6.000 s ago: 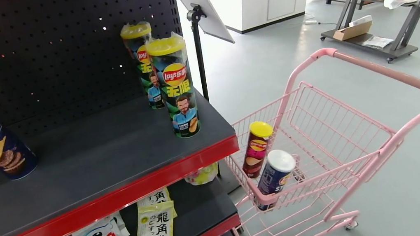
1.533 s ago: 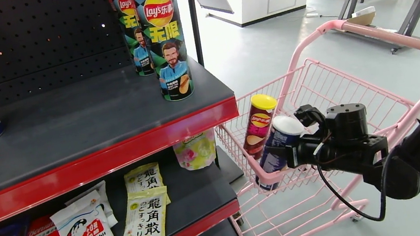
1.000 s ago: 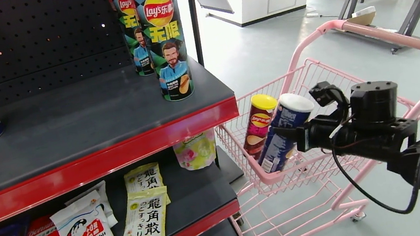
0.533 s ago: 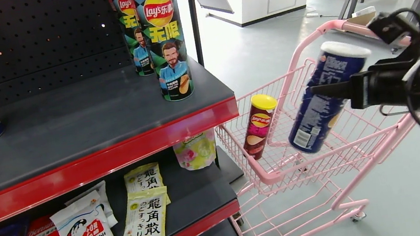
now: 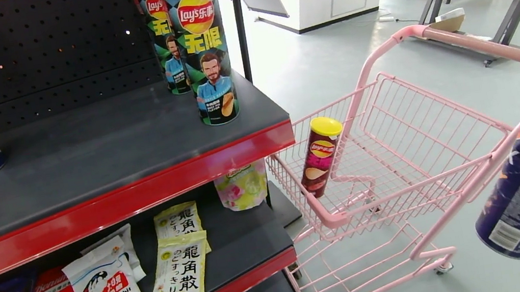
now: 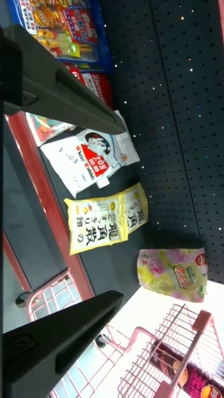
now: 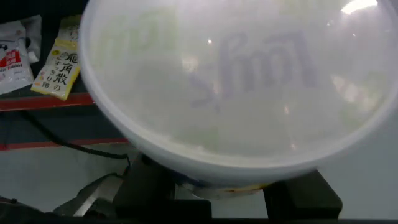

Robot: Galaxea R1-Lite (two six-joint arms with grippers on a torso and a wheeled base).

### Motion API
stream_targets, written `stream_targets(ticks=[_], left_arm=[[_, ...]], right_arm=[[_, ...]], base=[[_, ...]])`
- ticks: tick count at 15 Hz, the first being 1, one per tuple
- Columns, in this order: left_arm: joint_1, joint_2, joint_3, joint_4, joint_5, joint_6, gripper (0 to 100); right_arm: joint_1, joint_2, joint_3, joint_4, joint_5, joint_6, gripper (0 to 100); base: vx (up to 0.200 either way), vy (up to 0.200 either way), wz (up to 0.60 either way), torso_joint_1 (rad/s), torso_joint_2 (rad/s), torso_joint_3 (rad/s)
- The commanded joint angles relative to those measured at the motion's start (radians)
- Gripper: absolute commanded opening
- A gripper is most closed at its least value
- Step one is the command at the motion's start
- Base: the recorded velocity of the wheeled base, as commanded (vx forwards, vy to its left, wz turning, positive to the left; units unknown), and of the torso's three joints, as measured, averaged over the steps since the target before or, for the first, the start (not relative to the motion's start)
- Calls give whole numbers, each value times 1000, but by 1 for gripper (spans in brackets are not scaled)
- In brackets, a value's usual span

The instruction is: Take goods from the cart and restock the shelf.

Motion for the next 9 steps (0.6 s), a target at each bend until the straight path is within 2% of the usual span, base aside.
stream_targets(ticks=[1, 5, 7, 9], left_arm=[[0, 1, 0, 0, 2, 3, 100], [0, 1, 0, -2, -4, 46, 100], [0, 1, 0, -2, -4, 46, 100], [0, 1, 0, -2, -3, 43, 100]], right_arm=[[-54, -110, 55, -1, -5, 0, 0], [-114, -127, 73, -3, -11, -17, 0], [-111, -127, 75, -3, -11, -17, 0], [-101, -131, 73, -3, -5, -32, 0]], base=[[0, 0, 0, 0, 0, 0], [0, 0, 0, 0, 0, 0], [0, 0, 0, 0, 0, 0], [-200, 0, 0, -2, 2, 5]])
